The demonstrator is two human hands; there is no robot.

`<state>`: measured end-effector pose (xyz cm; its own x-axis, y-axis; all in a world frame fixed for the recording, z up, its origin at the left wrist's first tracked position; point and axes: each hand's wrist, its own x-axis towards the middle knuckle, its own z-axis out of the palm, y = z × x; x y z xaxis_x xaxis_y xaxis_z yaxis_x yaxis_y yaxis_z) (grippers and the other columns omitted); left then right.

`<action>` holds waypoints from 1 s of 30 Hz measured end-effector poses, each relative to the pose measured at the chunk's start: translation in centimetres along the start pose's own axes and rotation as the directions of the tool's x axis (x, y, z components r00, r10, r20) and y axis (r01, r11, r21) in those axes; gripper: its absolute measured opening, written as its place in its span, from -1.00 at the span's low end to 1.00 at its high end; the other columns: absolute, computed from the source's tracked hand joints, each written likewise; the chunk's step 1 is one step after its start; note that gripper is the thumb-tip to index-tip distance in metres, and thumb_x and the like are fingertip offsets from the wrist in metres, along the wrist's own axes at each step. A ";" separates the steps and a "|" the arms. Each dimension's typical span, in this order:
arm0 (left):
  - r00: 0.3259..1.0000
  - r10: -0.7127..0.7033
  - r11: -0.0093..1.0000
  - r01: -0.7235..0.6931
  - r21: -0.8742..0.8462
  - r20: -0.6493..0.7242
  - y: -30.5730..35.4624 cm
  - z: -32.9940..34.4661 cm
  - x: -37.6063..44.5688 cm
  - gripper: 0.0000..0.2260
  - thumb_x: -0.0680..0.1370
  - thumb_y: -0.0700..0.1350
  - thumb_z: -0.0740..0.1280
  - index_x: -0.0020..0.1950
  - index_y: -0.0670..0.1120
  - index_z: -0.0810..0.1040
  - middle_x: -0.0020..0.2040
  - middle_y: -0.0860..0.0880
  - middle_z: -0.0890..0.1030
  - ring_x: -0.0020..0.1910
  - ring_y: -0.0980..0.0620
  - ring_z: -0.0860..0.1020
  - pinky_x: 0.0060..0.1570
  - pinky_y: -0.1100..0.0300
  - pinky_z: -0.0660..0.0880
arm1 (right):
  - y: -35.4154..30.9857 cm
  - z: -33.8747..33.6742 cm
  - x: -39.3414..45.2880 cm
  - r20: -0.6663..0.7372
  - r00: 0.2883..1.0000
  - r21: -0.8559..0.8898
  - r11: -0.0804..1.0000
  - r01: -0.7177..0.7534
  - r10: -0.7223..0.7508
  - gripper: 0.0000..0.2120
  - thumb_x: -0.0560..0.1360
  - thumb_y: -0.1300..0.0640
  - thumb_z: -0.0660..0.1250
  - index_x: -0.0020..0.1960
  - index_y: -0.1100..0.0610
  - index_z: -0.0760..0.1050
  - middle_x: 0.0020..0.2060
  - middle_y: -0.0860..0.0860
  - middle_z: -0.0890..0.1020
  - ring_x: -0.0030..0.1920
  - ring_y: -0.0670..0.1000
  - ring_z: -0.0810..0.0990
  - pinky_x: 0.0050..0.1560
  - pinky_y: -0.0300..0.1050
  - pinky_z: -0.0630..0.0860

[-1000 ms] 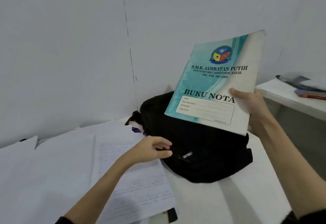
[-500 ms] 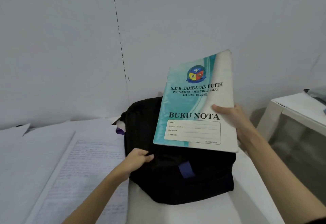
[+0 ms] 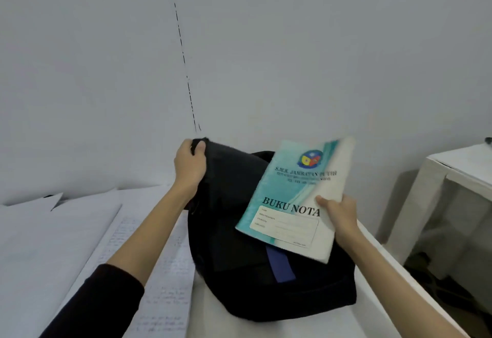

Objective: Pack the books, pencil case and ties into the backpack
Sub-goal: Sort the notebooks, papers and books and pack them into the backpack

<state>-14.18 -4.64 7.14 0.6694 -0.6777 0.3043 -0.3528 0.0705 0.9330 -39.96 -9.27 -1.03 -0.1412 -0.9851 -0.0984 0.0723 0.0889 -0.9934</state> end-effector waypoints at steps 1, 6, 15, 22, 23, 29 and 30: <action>0.997 0.080 0.996 -0.081 0.044 0.007 0.9 0.3 -0.2 -0.86 0.64 -0.12 0.13 0.05 -0.13 0.45 -0.12 0.02 0.49 -0.09 0.04 0.44 -0.15 0.23 0.36 | 1.1 0.3 -0.3 -0.058 0.998 0.046 0.999 -0.025 0.028 -0.76 0.46 0.42 0.29 0.12 0.32 0.50 0.06 0.24 0.61 -0.10 0.11 0.58 -0.08 -0.08 0.49; 0.937 0.345 0.924 -0.348 0.159 0.051 3.8 1.2 -0.1 -0.83 0.63 -0.17 0.15 0.09 -0.18 0.50 -0.06 0.00 0.52 -0.07 0.07 0.45 -0.15 0.42 0.28 | 4.2 2.5 -2.7 -0.244 0.960 0.229 0.970 -0.084 0.141 -0.68 0.48 0.43 0.22 0.21 0.31 0.47 0.09 0.20 0.59 -0.01 0.13 0.56 -0.01 -0.08 0.46; 0.831 0.305 0.805 -0.486 0.340 0.465 3.8 1.8 -2.0 -0.64 0.51 0.11 0.33 -0.03 -0.21 0.54 -0.14 -0.08 0.60 -0.15 -0.02 0.54 -0.19 0.13 0.45 | 4.8 6.5 -5.8 0.363 0.841 0.276 0.816 -0.507 0.400 -0.74 0.58 0.27 0.13 0.25 0.22 0.39 -0.09 0.18 0.62 -0.20 0.15 0.63 -0.26 0.03 0.58; 0.813 0.296 0.777 -0.510 0.369 0.501 3.9 0.4 -2.2 -0.71 0.58 -0.05 0.26 -0.16 -0.28 0.49 -0.22 -0.18 0.57 -0.23 -0.10 0.51 -0.24 0.12 0.37 | 2.3 7.5 -7.4 0.745 0.416 -0.252 0.797 -0.549 0.522 -0.59 0.57 -0.05 0.17 -0.13 0.27 0.58 -0.34 0.17 0.67 -0.59 -0.03 0.50 -0.55 -0.30 0.39; 0.808 0.297 0.774 -0.515 0.367 0.508 3.9 0.2 -2.2 -0.72 0.57 -0.05 0.26 -0.20 -0.24 0.48 -0.26 -0.15 0.56 -0.27 -0.06 0.49 -0.26 0.14 0.35 | 1.8 7.2 -7.2 0.731 0.460 -0.283 0.838 -0.467 0.504 -0.64 0.57 -0.02 0.21 -0.15 0.25 0.58 -0.37 0.15 0.66 -0.60 -0.04 0.47 -0.54 -0.30 0.35; 0.779 0.364 0.755 -0.568 0.328 0.511 4.3 0.0 -3.0 -0.76 0.58 -0.03 0.26 -0.23 -0.12 0.50 -0.37 0.04 0.50 -0.35 0.08 0.44 -0.28 0.14 0.34 | 2.1 1.9 0.2 0.235 0.952 -0.715 0.628 0.307 -0.197 -0.80 0.50 0.14 0.29 0.08 0.21 0.48 -0.13 0.11 0.57 -0.13 0.10 0.54 -0.16 -0.14 0.39; 0.772 0.379 0.749 -0.579 0.321 0.509 4.3 0.1 -3.2 -0.76 0.58 -0.03 0.25 -0.20 -0.14 0.52 -0.35 0.01 0.53 -0.32 0.06 0.47 -0.27 0.13 0.36 | 2.3 0.8 1.3 0.150 0.970 -0.734 0.636 0.239 -0.191 -0.71 0.48 0.16 0.30 0.17 0.23 0.43 0.02 0.15 0.52 -0.01 0.14 0.52 -0.10 -0.13 0.35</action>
<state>-17.92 -2.19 10.17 0.0503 -0.8697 0.4910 -0.8619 0.2106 0.4614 -39.16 -10.48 -3.40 -0.0027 -0.9947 0.1031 -0.7124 -0.0704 -0.6982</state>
